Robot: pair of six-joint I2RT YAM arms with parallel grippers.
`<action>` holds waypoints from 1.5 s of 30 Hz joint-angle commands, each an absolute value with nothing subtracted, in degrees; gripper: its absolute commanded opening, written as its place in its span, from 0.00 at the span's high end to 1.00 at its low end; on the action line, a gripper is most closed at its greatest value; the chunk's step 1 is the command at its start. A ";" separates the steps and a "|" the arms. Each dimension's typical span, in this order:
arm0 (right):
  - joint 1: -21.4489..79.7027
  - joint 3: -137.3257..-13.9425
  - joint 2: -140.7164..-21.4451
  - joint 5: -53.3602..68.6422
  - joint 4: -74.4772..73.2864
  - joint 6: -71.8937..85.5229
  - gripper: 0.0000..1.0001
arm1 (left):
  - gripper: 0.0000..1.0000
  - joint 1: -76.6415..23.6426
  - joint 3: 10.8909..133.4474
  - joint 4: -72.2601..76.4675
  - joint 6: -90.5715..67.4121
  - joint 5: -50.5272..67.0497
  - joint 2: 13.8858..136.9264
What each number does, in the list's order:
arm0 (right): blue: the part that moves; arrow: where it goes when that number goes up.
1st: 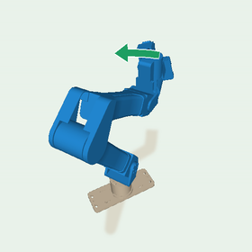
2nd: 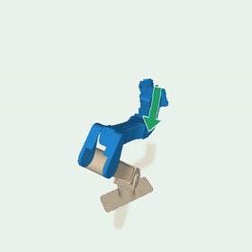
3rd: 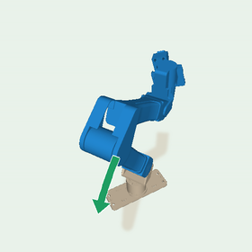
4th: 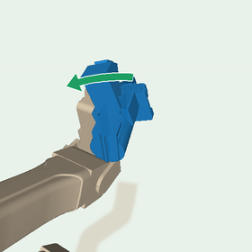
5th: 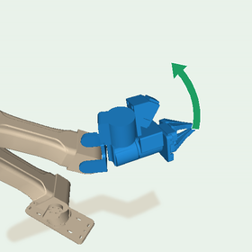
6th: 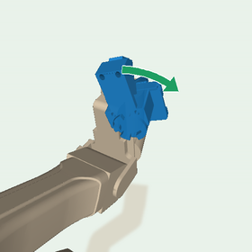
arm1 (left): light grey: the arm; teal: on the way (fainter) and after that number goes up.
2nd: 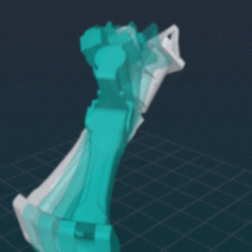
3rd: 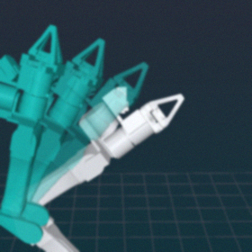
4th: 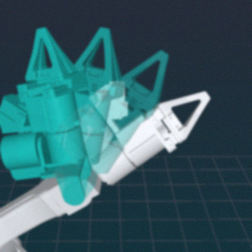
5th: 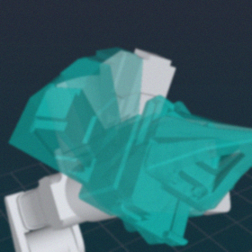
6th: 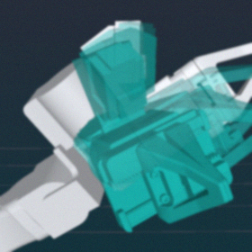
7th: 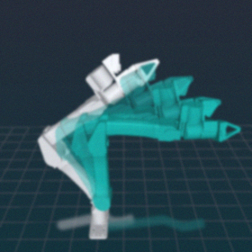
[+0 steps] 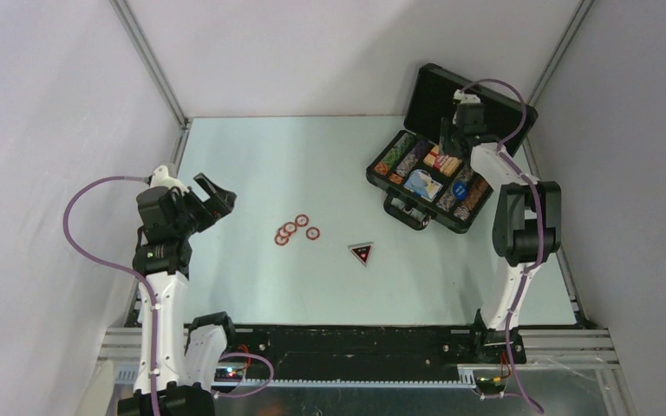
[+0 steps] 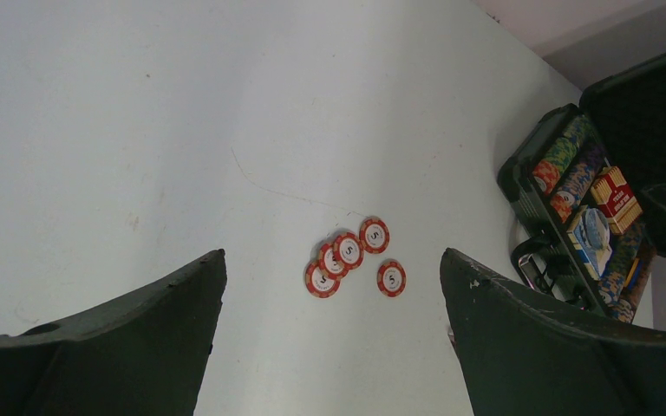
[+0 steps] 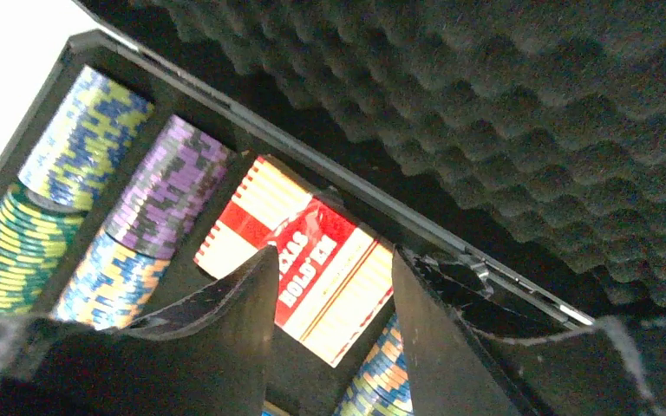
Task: Pack up texas hold em set
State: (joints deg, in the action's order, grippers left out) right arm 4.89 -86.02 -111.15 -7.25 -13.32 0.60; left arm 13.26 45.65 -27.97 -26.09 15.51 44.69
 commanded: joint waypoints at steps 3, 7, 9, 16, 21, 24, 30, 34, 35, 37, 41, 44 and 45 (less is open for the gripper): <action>5.11 -90.59 -113.58 -11.25 -10.09 8.80 0.43 | 0.03 13.58 44.91 -26.37 -26.66 16.91 44.36; 4.75 -91.01 -115.05 -12.00 -9.67 12.19 0.42 | 0.03 13.61 44.85 -26.37 -26.74 17.13 44.51; 4.56 -91.31 -115.87 -12.30 -9.86 13.16 0.43 | 0.03 13.56 44.87 -26.28 -26.75 17.20 44.48; 3.59 -91.10 -117.10 -13.57 -8.94 15.32 0.48 | 0.03 13.63 45.00 -26.15 -26.82 17.35 44.72; 2.93 -91.70 -117.37 -13.94 -8.61 16.42 0.48 | 0.03 13.69 44.96 -26.10 -26.83 17.61 44.93; 2.73 -93.37 -118.40 -13.89 -10.92 17.40 0.48 | 0.03 13.71 45.00 -26.10 -26.89 17.58 44.91; 1.88 -99.55 -121.81 -11.45 -19.02 20.18 0.50 | 0.03 13.80 44.91 -26.08 -26.81 17.60 44.84; 1.85 -98.52 -121.52 -10.77 -18.75 20.21 0.54 | 0.03 13.80 44.91 -26.05 -26.89 17.66 44.74; 1.85 -98.55 -121.58 -10.84 -18.95 20.26 0.54 | 0.03 13.75 44.91 -26.09 -26.83 17.67 44.74; 1.72 -98.74 -121.86 -10.69 -19.45 20.30 0.54 | 0.03 13.79 44.91 -26.02 -26.88 17.62 44.74; 1.60 -100.40 -122.73 -9.53 -21.81 20.45 0.57 | 0.03 13.85 44.89 -26.01 -26.81 17.64 44.71; 1.58 -100.51 -122.95 -8.30 -22.46 20.14 0.58 | 0.03 13.81 44.84 -25.94 -26.81 17.74 44.74; 1.58 -100.49 -122.96 -7.68 -22.80 19.78 0.59 | 0.03 13.87 44.79 -25.95 -26.81 17.75 44.74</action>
State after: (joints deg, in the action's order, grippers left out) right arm 1.93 -98.26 -122.28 -9.89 -20.36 19.59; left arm 13.28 45.65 -27.90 -26.52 16.75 45.01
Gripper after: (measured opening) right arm 0.423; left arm 0.971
